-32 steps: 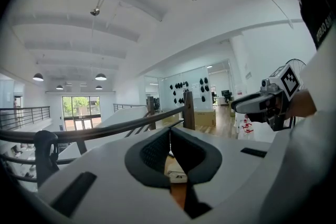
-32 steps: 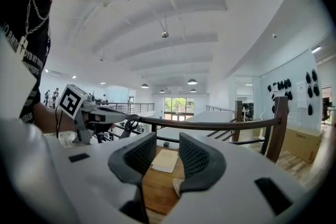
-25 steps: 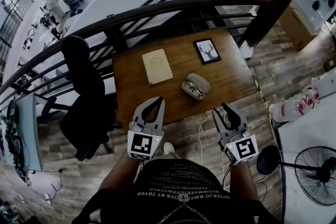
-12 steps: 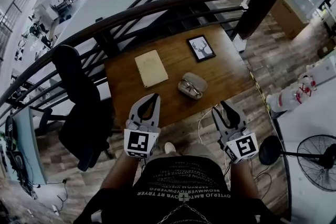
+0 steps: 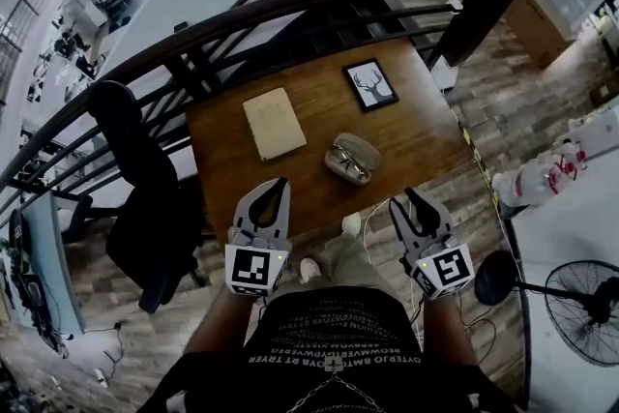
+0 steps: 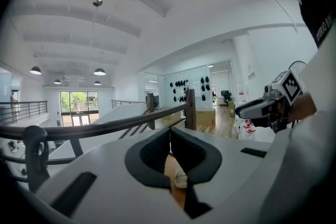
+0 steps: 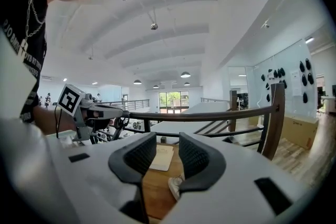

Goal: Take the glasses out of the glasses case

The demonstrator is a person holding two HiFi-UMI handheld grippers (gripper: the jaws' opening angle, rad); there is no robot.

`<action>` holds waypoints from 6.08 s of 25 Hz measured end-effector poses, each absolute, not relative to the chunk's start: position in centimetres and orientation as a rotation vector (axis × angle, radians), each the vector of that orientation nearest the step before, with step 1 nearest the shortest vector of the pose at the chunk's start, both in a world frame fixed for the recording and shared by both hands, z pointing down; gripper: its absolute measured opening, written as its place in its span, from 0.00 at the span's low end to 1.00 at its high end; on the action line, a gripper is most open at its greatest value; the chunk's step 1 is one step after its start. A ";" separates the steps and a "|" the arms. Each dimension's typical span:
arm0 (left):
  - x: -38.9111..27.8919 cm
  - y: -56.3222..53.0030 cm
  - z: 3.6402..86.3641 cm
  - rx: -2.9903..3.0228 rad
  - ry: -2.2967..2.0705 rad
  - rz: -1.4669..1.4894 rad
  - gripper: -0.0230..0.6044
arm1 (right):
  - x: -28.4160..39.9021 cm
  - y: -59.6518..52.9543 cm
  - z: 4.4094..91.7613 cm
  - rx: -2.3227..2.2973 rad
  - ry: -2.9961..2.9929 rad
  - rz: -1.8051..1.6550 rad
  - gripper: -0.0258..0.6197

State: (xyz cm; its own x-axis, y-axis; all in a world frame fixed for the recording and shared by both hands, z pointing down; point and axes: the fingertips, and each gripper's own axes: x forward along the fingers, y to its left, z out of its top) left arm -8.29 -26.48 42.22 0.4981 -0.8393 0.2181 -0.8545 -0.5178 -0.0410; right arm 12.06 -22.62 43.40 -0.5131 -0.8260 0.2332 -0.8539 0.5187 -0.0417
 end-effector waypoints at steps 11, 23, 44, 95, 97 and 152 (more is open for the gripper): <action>-6.8 -33.4 43.3 2.561 -1.580 0.366 0.08 | 12.2 -30.7 46.5 1.269 -2.626 0.315 0.24; -5.9 -37.4 46.6 2.494 -1.608 0.402 0.08 | 12.0 -36.7 52.7 1.120 -2.612 0.395 0.24; -5.3 -39.1 54.7 2.429 -1.538 0.470 0.08 | 9.9 -38.3 69.0 1.012 -2.500 0.652 0.22; -8.7 -34.9 47.9 2.470 -1.558 0.369 0.08 | 9.7 -38.7 65.8 1.170 -2.405 0.663 0.08; -8.7 -34.9 47.3 2.488 -1.560 0.356 0.08 | 9.7 -38.5 64.4 1.187 -2.422 0.646 0.08; -10.2 -30.7 41.4 2.608 -1.499 0.300 0.08 | 5.9 -29.4 40.3 1.262 -2.785 0.293 0.08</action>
